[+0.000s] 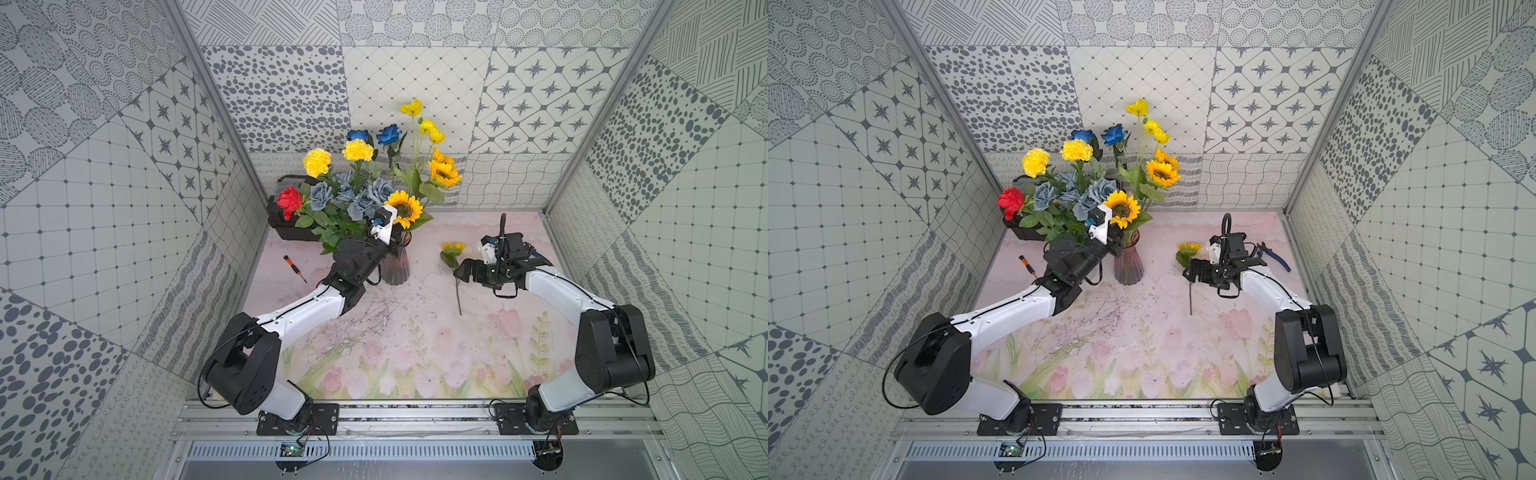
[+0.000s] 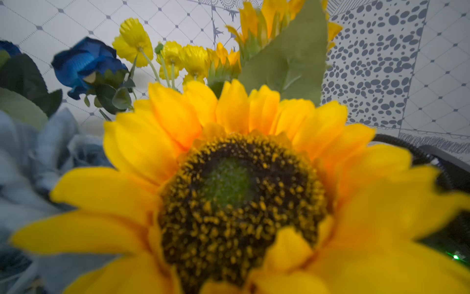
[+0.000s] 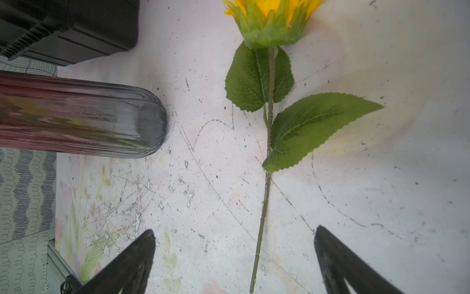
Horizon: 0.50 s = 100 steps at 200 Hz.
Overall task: Pick out yellow flowers from the vase
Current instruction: Pick up the flower from the vase.
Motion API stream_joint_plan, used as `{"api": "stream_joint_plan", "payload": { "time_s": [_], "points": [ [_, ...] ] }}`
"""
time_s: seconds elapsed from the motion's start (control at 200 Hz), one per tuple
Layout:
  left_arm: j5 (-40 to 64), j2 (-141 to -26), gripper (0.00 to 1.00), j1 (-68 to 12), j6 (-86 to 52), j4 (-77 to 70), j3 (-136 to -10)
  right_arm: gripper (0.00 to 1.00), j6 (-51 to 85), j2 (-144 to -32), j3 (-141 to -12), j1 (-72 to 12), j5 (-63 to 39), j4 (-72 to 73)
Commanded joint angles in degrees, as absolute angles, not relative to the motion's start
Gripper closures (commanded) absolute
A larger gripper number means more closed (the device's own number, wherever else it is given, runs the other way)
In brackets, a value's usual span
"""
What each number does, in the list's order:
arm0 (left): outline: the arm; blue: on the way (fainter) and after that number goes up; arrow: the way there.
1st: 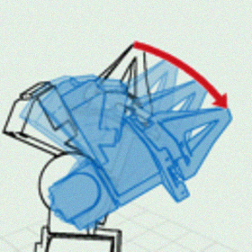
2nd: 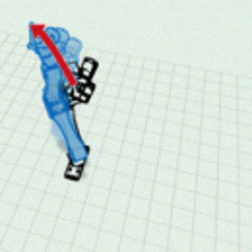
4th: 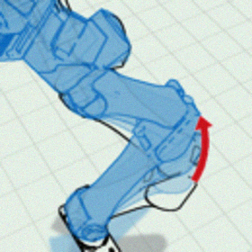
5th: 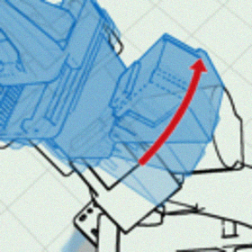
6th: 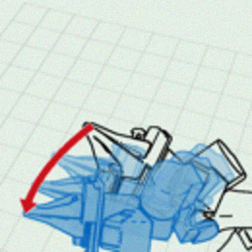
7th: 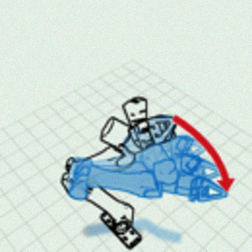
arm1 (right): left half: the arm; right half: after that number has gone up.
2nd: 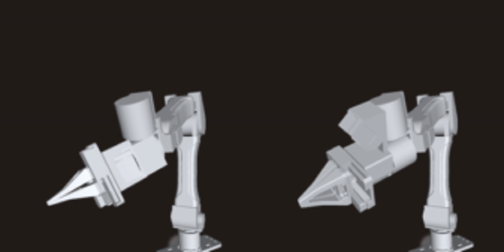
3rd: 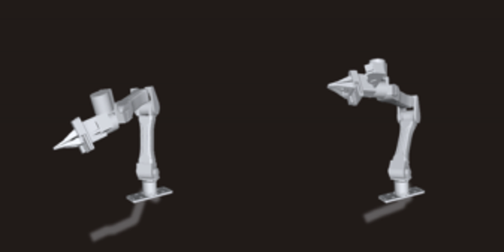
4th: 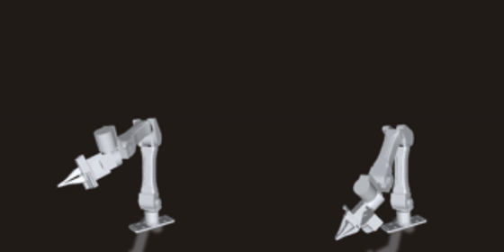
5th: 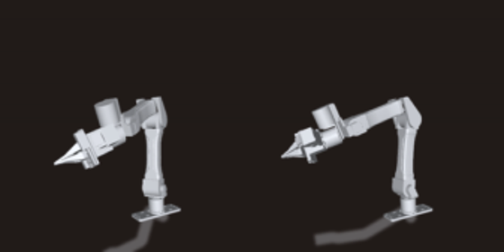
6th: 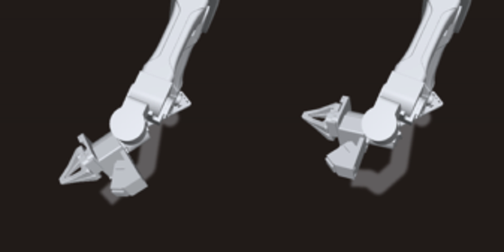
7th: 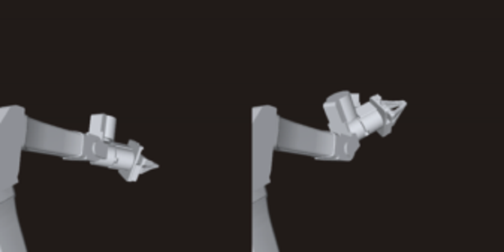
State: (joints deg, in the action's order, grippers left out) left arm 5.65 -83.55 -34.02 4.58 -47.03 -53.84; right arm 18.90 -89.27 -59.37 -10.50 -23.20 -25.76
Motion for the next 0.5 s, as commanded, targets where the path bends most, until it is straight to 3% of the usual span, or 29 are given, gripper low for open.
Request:
{"api": "stream_joint_plan", "payload": {
  "time_s": [0.0,0.18,0.39,0.495],
  "points": [
    [5.7,-78.3,0.88,-34.1,5.9,-46.0,-53.7,0.02,18.9,-87.3,-58.7,-10.3,-24.4,-22.7],
    [8.4,-71.3,0.88,-34.1,3.3,-38.0,-56.5,0.02,18.0,-79.8,-55.3,-11.8,-25.0,-16.1],
    [14.3,-62.8,0.87,-34.1,-2.1,-24.9,-59.7,0.02,11.0,-69.6,-53.2,-21.7,-22.8,-10.7],
    [17.0,-58.7,0.87,-34.0,-4.7,-19.2,-59.9,0.02,10.0,-67.0,-53.8,-24.9,-26.4,-9.6]
  ]
}}
